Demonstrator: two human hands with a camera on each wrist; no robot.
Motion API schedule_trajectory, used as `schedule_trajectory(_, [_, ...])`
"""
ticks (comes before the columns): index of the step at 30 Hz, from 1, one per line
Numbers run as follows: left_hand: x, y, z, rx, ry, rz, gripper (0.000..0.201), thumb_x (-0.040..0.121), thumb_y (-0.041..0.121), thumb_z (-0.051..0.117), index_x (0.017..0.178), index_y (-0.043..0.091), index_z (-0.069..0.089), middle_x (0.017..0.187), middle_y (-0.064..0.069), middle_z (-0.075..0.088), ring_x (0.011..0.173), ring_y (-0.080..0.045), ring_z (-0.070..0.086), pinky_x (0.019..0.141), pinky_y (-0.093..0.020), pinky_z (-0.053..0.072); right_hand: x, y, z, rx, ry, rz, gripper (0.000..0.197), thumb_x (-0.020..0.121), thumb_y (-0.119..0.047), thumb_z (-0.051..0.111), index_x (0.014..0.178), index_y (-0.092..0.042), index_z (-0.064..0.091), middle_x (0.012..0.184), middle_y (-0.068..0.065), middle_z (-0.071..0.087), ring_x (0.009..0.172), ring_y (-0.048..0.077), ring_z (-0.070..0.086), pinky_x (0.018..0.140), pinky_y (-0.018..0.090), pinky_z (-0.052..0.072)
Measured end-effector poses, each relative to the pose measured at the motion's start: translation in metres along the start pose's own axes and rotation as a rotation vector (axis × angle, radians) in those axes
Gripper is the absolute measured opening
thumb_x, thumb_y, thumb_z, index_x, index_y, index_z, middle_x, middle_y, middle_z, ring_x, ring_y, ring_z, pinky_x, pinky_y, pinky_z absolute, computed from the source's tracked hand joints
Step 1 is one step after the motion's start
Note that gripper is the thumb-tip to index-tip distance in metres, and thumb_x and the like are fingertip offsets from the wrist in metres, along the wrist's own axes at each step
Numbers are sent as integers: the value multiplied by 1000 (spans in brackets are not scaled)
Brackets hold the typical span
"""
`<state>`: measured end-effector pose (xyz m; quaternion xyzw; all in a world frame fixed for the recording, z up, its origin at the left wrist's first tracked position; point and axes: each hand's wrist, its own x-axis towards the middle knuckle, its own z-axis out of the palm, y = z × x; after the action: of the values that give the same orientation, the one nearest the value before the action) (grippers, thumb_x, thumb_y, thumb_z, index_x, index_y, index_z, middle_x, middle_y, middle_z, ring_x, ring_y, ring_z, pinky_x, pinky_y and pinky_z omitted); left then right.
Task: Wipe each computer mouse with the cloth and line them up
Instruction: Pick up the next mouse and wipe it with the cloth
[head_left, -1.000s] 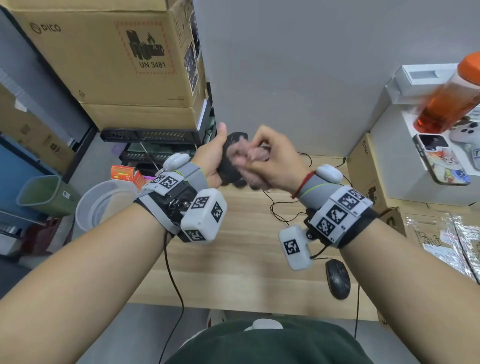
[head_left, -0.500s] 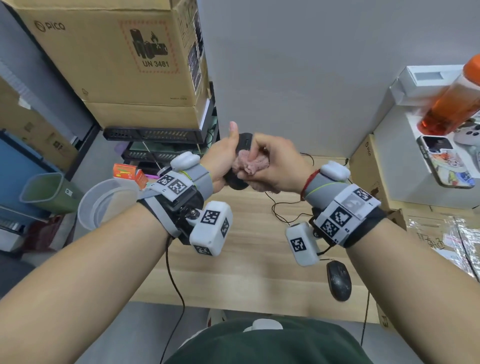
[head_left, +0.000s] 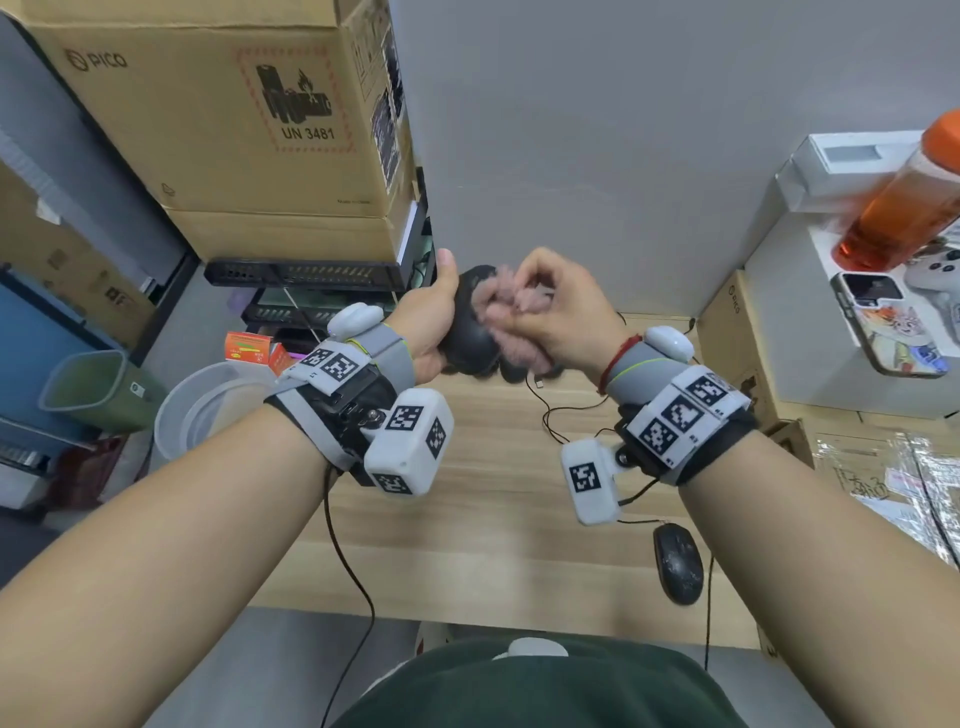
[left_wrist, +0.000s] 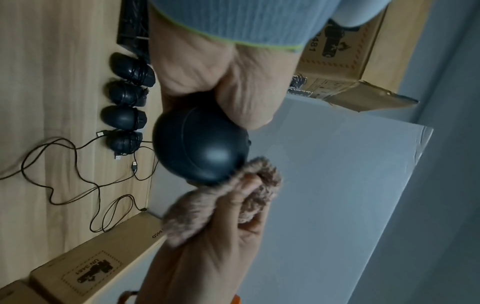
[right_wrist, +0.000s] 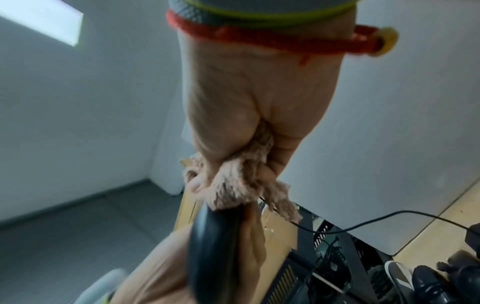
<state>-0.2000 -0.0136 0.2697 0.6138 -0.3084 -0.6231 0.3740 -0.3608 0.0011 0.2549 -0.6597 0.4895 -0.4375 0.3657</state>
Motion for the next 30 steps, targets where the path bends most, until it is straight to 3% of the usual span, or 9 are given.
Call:
schedule_trajectory(4, [3, -3, 3, -60, -40, -43, 60, 101, 60, 38, 114, 7, 62, 103, -10, 73, 84, -25, 73, 73, -42, 62, 10, 1, -8, 17, 172, 1, 32, 75, -41, 76, 80, -29, 47, 82, -2, 51, 78, 11, 47, 78, 30, 42])
schedule_trajectory(8, [12, -1, 2, -250, -90, -112, 70, 104, 59, 27, 135, 2, 52, 120, -23, 68, 94, -35, 73, 67, -49, 62, -7, -8, 4, 68, -14, -9, 39, 73, -23, 85, 79, -27, 46, 78, -5, 58, 72, 6, 51, 71, 26, 47])
schedule_trajectory(11, [18, 1, -1, -310, -82, -149, 68, 104, 56, 32, 138, 0, 48, 130, -25, 63, 107, -37, 69, 76, -55, 61, -16, -8, 11, 21, -144, 19, 51, 64, -16, 91, 76, -24, 42, 72, -5, 59, 65, 7, 49, 63, 28, 46])
schedule_trajectory(15, [19, 1, -2, -299, -116, -124, 55, 105, 49, 36, 148, 15, 44, 133, -19, 61, 103, -31, 66, 71, -41, 59, -3, -7, 7, 108, -5, -3, 39, 71, -20, 85, 78, -24, 46, 73, -11, 53, 66, 2, 48, 65, 21, 44])
schedule_trajectory(19, [19, -4, 3, -284, -92, -114, 53, 107, 46, 36, 139, 7, 51, 120, -14, 62, 86, -25, 65, 56, -33, 58, 7, -8, -2, 107, 98, 14, 35, 75, -29, 81, 79, -25, 46, 76, -3, 55, 71, 8, 51, 71, 31, 46])
schedule_trajectory(21, [20, -6, 3, -278, -34, -105, 45, 108, 41, 36, 137, 10, 51, 122, -15, 64, 91, -27, 66, 58, -36, 59, 0, -11, 1, 86, -9, 39, 42, 74, -20, 85, 79, -23, 43, 72, -9, 59, 62, 8, 55, 60, 34, 46])
schedule_trajectory(24, [36, -11, -3, -232, 42, -99, 50, 104, 44, 43, 129, 3, 55, 117, -21, 69, 101, -34, 71, 79, -57, 59, -16, -12, 17, 137, -206, 32, 53, 71, -9, 88, 77, -22, 37, 67, 4, 66, 43, 25, 57, 37, 35, 41])
schedule_trajectory(26, [39, -10, -6, -199, 61, -82, 52, 102, 46, 46, 128, 1, 57, 115, -22, 70, 102, -35, 72, 86, -61, 56, -16, -11, 19, 4, -164, 8, 55, 64, -14, 93, 74, -23, 39, 63, -2, 57, 48, 17, 53, 46, 31, 44])
schedule_trajectory(30, [25, -5, 1, -201, 40, -58, 42, 105, 44, 43, 116, 7, 61, 108, -16, 71, 89, -30, 71, 76, -47, 59, 3, -4, 3, 29, 67, 48, 46, 63, -40, 87, 75, -24, 45, 72, -4, 54, 67, 9, 50, 68, 35, 48])
